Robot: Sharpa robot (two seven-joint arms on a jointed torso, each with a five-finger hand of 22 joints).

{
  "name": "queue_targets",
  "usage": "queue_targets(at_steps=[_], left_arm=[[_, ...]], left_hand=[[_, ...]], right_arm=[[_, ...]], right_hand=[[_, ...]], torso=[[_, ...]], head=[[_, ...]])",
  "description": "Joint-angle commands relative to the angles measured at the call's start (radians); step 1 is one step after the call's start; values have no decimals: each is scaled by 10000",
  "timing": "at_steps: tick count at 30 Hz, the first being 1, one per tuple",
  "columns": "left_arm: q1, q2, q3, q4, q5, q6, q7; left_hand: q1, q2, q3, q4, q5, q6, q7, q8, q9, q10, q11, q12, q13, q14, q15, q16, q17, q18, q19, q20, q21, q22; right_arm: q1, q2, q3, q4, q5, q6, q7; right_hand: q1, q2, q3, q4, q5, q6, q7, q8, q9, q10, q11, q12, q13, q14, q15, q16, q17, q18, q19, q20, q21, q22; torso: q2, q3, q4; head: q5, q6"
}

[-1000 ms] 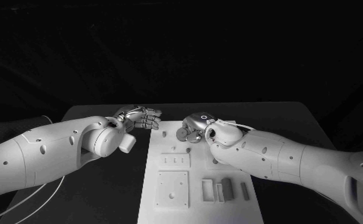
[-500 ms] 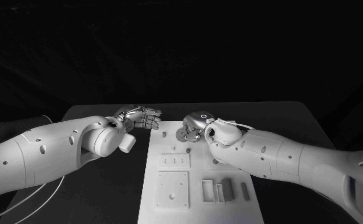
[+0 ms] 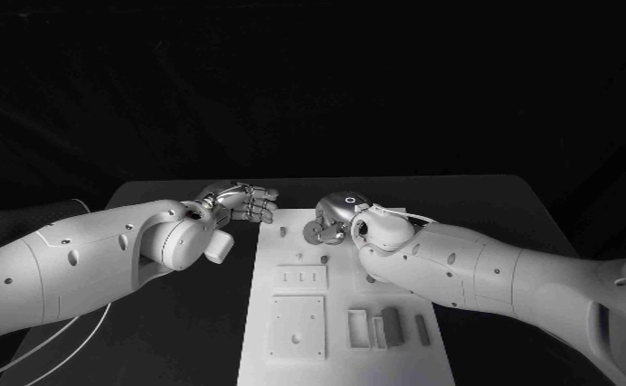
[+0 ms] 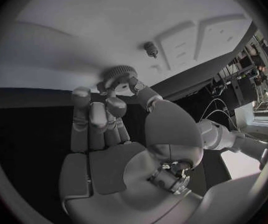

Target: Assemble the parts on the task board

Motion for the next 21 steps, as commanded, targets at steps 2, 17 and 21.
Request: queue_targets(at_steps=[2, 17, 21], left_arm=[[12, 6, 8, 28, -21, 84, 39], [12, -2, 8, 27, -21, 82, 39], [12, -15, 8, 40, -21, 74, 33]], left_hand=[[-112, 4, 3, 44, -40, -12, 65, -48, 16, 40, 48, -54, 12, 50, 27, -64, 12, 183, 15, 7, -55, 15], [-113, 3, 6, 47, -39, -14, 65, -51, 19, 38, 49, -61, 17, 49, 28, -73, 19, 183, 13, 7, -60, 18], [-114, 3, 6, 49, -39, -13, 65, -52, 20, 38, 50, -63, 18, 50, 28, -75, 21, 183, 13, 8, -61, 19]], right_arm=[[-9, 8, -4, -12, -178, 116, -274], [-9, -36, -4, 8, -200, 66, -394], [-9, -49, -4, 49, -72, 167, -351]], right_hand=[[-347, -210, 3, 316, -87, -18, 19, -43, 64, 9, -49, -66, 4, 22, -79, -17, 2, 687, -16, -47, -24, 151], [-668, -684, 191, 1071, -556, 8, -21, -55, 278, 29, -89, -88, 46, 53, -121, 5, 58, 687, 6, -145, -30, 163], [-750, -732, 225, 1314, -563, 83, -52, -24, 357, 48, -118, -91, 59, 72, -142, 17, 83, 687, 13, -160, -20, 169]], torso=[[-1, 4, -2], [-2, 4, 5], [-1, 4, -1]], head=[[0, -9], [-4, -13], [-4, -10]])
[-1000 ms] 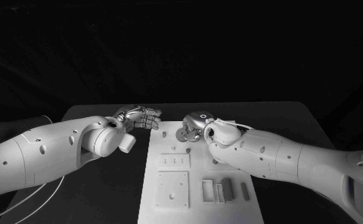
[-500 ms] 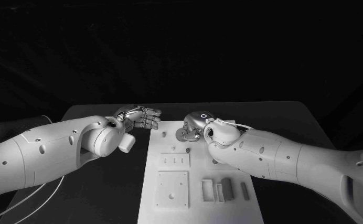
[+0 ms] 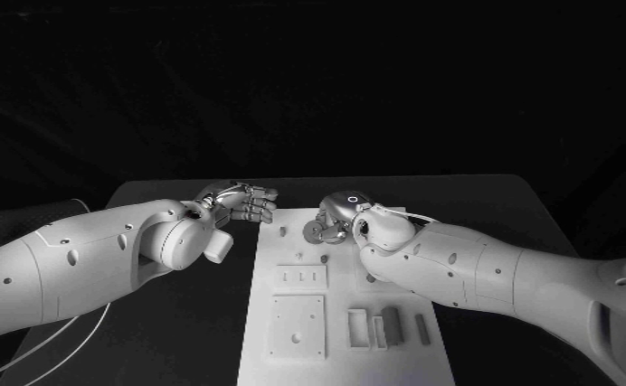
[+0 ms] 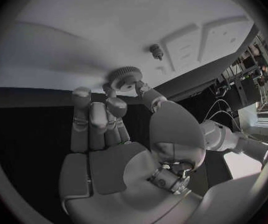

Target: Assemble the parts on the task board

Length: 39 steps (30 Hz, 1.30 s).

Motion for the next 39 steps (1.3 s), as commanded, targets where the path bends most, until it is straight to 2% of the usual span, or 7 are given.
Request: queue_targets(at_steps=[1, 10, 29, 32, 37, 39], left_arm=[[12, 2, 11, 35, -21, 73, 48], [13, -10, 11, 29, -21, 36, 40], [14, -41, 11, 53, -21, 17, 41], [14, -58, 11, 56, -21, 10, 43], [14, -90, 11, 62, -21, 7, 46], [14, -90, 11, 54, -21, 0, 63]], left_hand=[[-115, 3, 7, 49, -39, -13, 65, -52, 13, 38, 50, -63, 11, 50, 28, -36, 13, 183, 13, 8, -61, 13], [-123, -2, 7, 56, -40, -26, 70, -62, 14, 30, 54, -75, 15, 44, 31, -49, 19, 182, 8, 10, -67, 15], [-117, -6, 14, 55, -39, -32, 73, -69, 19, 25, 57, -86, 22, 40, 34, -64, 29, 183, 2, 12, -75, 19], [-117, -6, 15, 56, -38, -32, 73, -69, 20, 25, 57, -88, 23, 40, 34, -66, 31, 183, 2, 12, -75, 20], [-116, -7, 16, 56, -39, -33, 74, -70, 21, 25, 58, -90, 25, 40, 34, -69, 34, 183, 2, 13, -77, 21], [-116, -7, 16, 56, -39, -33, 74, -70, 22, 25, 58, -90, 26, 40, 34, -70, 35, 183, 1, 13, -77, 21]], right_arm=[[-3, -11, 0, 61, 52, 210, -13], [-3, -74, -1, 310, 412, 513, 221], [6, -307, -1, 436, 393, 445, 116], [17, -412, -1, 582, 393, 387, 111], [22, -557, 6, 782, 393, -43, 96], [24, -633, 91, 849, 396, -307, 116]], right_hand=[[-48, -68, 14, 131, -53, 70, -29, -20, 43, -4, -71, -66, 12, 20, -95, 19, 16, 680, 14, -89, -17, 171], [-214, -244, 11, 515, -58, -94, 6, -149, 78, -32, -40, -98, 32, -70, -83, -4, -75, 680, -40, -102, -31, 171], [-162, -192, 29, 559, -42, -121, 19, -180, 91, -37, -27, -95, 48, -79, -70, 4, -75, 680, -48, -113, -24, 176], [-163, -198, 26, 563, -42, -121, 20, -182, 93, -38, -26, -95, 48, -76, -69, 5, -69, 680, -50, -113, -23, 177], [-166, -211, 21, 576, -40, -127, 23, -188, 95, -39, -24, -96, 50, -73, -67, 7, -63, 680, -50, -113, -21, 177], [-161, -217, 26, 595, -36, -144, 28, -203, 94, -36, -19, -96, 52, -60, -65, 11, -44, 680, -46, -116, -18, 177]], torso=[[2, -3, -5], [0, -5, -1], [-6, 9, -15], [-9, 6, -16], [-10, 13, -30], [-10, 9, -23]], head=[[1, 0], [2, -10], [16, -15], [17, -7], [8, 16], [-10, 39]])
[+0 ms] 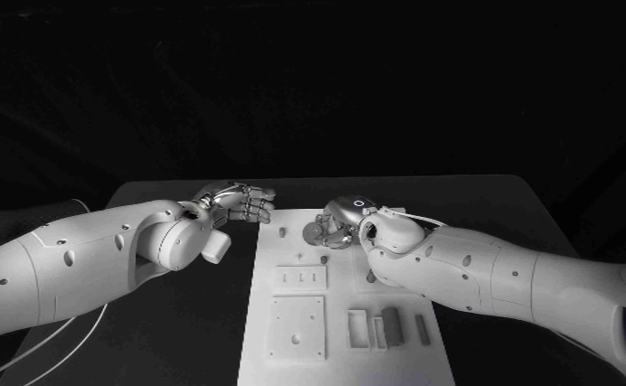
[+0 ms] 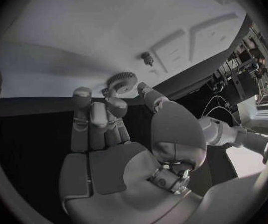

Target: Assemble the parts on the task board

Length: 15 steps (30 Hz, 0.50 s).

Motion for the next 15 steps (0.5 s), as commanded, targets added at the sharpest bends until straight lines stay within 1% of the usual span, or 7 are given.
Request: queue_targets(at_steps=[1, 6, 9, 11, 12, 13, 15], left_arm=[[12, 13, 9, 15, -21, 9, 81], [12, 0, 9, -83, -21, -22, 128], [12, -26, 9, -201, -21, -2, 150], [11, -24, 8, -340, -29, -11, 186], [11, -22, 8, -402, -30, -16, 194], [10, -8, 7, -485, -30, -18, 211], [8, 30, 6, -635, -31, -1, 249]], left_hand=[[-115, -7, 17, 56, -38, -33, 74, -32, 17, 25, 58, -53, 11, 40, 34, -71, 11, 183, 1, 13, -39, 16], [-111, -10, 18, 53, -38, -32, 73, -33, 19, 25, 57, -54, 13, 41, 34, -73, 13, 183, 1, 12, -40, 17], [-104, -13, 21, 48, -38, -31, 73, -32, 20, 26, 57, -55, 15, 42, 34, -75, 15, 184, 1, 12, -40, 19], [-99, -9, 25, 48, -38, -23, 70, -29, 24, 33, 55, -54, 18, 45, 33, -76, 19, 185, 3, 12, -40, 21], [-96, -5, 27, 48, -37, -18, 69, -26, 26, 36, 54, -53, 20, 46, 33, -77, 21, 185, 4, 12, -40, 22], [-94, -4, 29, 47, -37, -15, 68, -25, 27, 38, 53, -53, 22, 48, 33, -78, 22, 186, 5, 11, -40, 23], [-89, -1, 31, 45, -37, -10, 66, -23, 29, 41, 52, -53, 24, 50, 32, -79, 25, 186, 6, 11, -40, 24]], right_arm=[[7, -85, 112, 79, -20, -592, 67], [9, -343, 384, 294, 267, -873, 252], [39, -632, 813, 822, 832, -908, 621], [83, -827, 1121, 1149, 1036, -920, 747], [136, -893, 1196, 1224, 1200, -893, 815], [224, -980, 1232, 1278, 1457, -844, 915], [370, -1164, 1274, 1310, 1894, -796, 1114]], right_hand=[[37, -28, -10, 70, -36, -108, 5, -63, 1, -54, 1, -57, 18, -18, 5, 13, 35, 679, -3, -85, -17, 177], [91, -64, 14, 89, -29, -119, 9, -79, 8, -38, 5, -53, 22, 12, 8, 23, 58, 679, 18, -99, -4, 177], [214, -59, 46, 57, -25, -325, 74, -203, -21, -31, 63, -62, 20, -35, 42, 1, -31, 679, 20, -119, -6, 172], [382, 113, -24, -108, -17, -499, 169, -305, -20, -102, 157, -95, 23, -186, 140, -53, -195, 679, -70, -101, -33, 178], [426, 150, -52, -165, -15, -564, 187, -343, -24, -110, 178, -92, 29, -200, 156, -53, -201, 679, -84, -95, -32, 182], [461, 177, -77, -215, -13, -585, 199, -356, -20, -119, 189, -90, 33, -221, 169, -56, -220, 679, -99, -88, -33, 184], [572, 292, -157, -398, -10, -640, 232, -392, -6, -165, 219, -94, 44, -307, 203, -77, -288, 679, -160, -61, -43, 189]], torso=[[-5, 8, -6], [-4, 11, 3], [-14, 18, -16], [-24, 28, -30], [-23, 29, -27], [-38, 41, -44], [-63, 37, -54]], head=[[-21, 37], [-17, 72], [3, 118], [14, 145], [16, 161], [18, 181], [-4, 222]])
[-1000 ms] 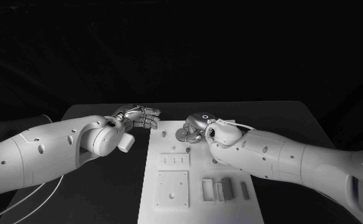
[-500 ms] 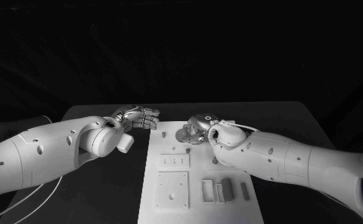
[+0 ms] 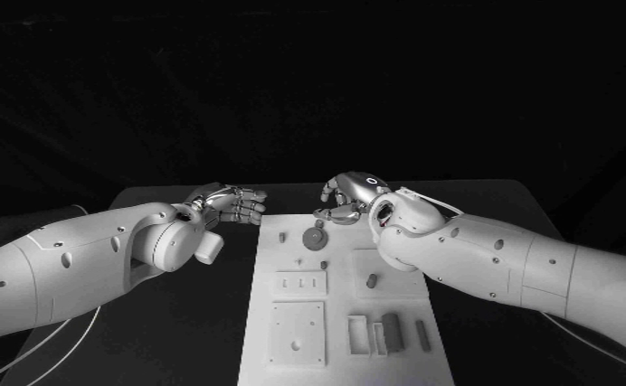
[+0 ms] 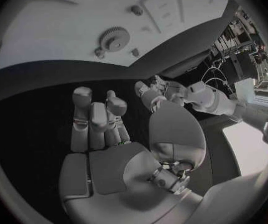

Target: Assemble the parts on the task board

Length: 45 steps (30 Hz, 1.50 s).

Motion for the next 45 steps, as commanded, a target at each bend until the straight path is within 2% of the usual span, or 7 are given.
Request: queue_targets(at_steps=[1, 6, 12, 21, 24, 34, 45], left_arm=[[8, 68, 8, -211, -29, 19, 233], [0, 156, 2, -557, -32, 622, 604], [-8, 143, -3, -789, -349, 1273, 1107], [-88, 115, -9, -774, -764, 1754, 1415], [-113, 113, -9, -746, -773, 1738, 1417], [-166, 149, -10, -703, -867, 1715, 1425], [-216, 174, -12, -502, -889, 1858, 1437]], left_hand=[[-85, 2, 33, 43, -37, -5, 64, -20, 13, 44, 51, -52, 14, 52, 31, -41, 15, 187, 7, 11, -40, 17], [-70, 11, 37, 29, -39, 52, 42, 6, 32, 49, 50, -59, 26, 57, 32, -54, 31, 186, 8, 13, -45, 25], [-52, 27, 18, -32, -46, 137, -60, 23, 56, -3, 75, -115, 37, -3, 61, -131, 47, 172, -53, 37, -97, 23], [264, 248, 129, -142, -21, 250, -196, -26, 60, -101, 134, -265, 26, -82, 75, -288, 54, 158, -143, 66, -200, 7], [383, 232, 137, -156, -25, 250, -200, -56, 54, -104, 140, -302, 24, -81, 75, -318, 58, 151, -151, 65, -219, 6], [697, 135, 92, -167, -47, 223, -197, -146, 41, -109, 160, -398, 21, -79, 93, -397, 76, 136, -162, 75, -265, 8], [1095, -1, 50, -151, 99, 147, -193, -324, 24, -262, 201, -748, -42, -591, 301, -848, -26, -215, -1157, 297, -817, -158]], right_arm=[[204, -308, 40, 27, 1341, -57, 827], [525, -894, 50, -321, 3532, 592, 2303], [594, -1460, 47, -734, 3707, 1192, 4014], [534, -2308, 32, -845, 3833, 1189, 4565], [453, -2497, 16, -819, 3675, 1079, 4522], [-63, -2529, -37, -1399, 3482, 1368, 4885], [-712, -1913, -86, -2640, 3439, 1416, 5206]], right_hand=[[166, 113, -102, -235, -11, -111, 16, -90, 18, -41, 85, -26, 25, -112, 2, -48, -29, 684, -126, 47, -43, 193], [502, 605, -278, -1055, 46, -198, 61, -175, 57, -317, 131, -124, 23, -335, 45, -173, -64, 683, -376, 175, -154, 168], [807, 984, -292, -2060, 569, -307, 121, -283, 78, -777, 193, -275, 9, -728, 113, -386, -130, 683, -743, 426, -382, 127], [1419, 918, -252, -2088, 725, -329, 125, -331, 116, -1118, 194, -399, -40, -1015, 114, -539, -191, 684, -986, 613, -534, 120], [1434, 857, -301, -2081, 725, -380, 155, -367, 108, -1136, 220, -397, -43, -1029, 126, -537, -191, 684, -991, 633, -536, 125], [1599, 642, -464, -2077, 691, -767, 215, -631, -15, -1423, 287, -454, -69, -1300, 204, -597, -200, 684, -1242, 770, -672, 127], [1743, 565, -535, -2078, 696, -1287, 255, -928, -206, -1788, 331, -573, -142, -1690, 261, -714, -242, 684, -1580, 967, -852, 124]], torso=[[-55, 14, -47], [-169, 15, -164], [-244, 61, -290], [-299, 166, -419], [-309, 154, -441], [-357, 252, -563], [-325, 198, -487]], head=[[-14, 67], [22, 122], [76, 134], [90, 124], [68, 122], [18, 67], [-124, -28]])
